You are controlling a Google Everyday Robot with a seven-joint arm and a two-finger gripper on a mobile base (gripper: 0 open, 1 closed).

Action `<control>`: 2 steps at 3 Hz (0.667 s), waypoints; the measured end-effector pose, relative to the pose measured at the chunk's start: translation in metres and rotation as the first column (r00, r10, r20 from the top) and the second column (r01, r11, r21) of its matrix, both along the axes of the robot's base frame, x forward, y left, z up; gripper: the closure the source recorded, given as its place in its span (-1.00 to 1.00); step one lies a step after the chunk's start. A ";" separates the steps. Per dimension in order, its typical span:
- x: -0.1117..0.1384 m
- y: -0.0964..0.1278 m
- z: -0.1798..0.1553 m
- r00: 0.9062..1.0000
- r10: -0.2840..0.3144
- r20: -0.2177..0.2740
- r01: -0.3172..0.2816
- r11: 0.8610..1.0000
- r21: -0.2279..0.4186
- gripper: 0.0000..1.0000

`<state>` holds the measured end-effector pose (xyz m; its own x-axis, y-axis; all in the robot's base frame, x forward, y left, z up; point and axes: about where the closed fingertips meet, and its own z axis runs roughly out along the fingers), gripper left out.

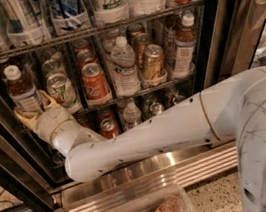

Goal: Pick blue water bottle from middle shelf of fridge

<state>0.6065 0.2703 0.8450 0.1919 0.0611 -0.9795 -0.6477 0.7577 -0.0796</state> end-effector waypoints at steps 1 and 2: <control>0.000 -0.006 0.006 1.000 0.005 0.012 -0.005 1.000 0.010 1.00; 0.001 -0.013 0.017 0.999 0.018 0.031 -0.019 1.000 0.023 1.00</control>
Offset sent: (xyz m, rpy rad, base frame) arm 0.0016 -0.0248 0.0312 0.0402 -0.0557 0.0376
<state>0.6071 0.2573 0.8620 0.2203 0.0878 -0.9715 -0.6592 0.7475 -0.0820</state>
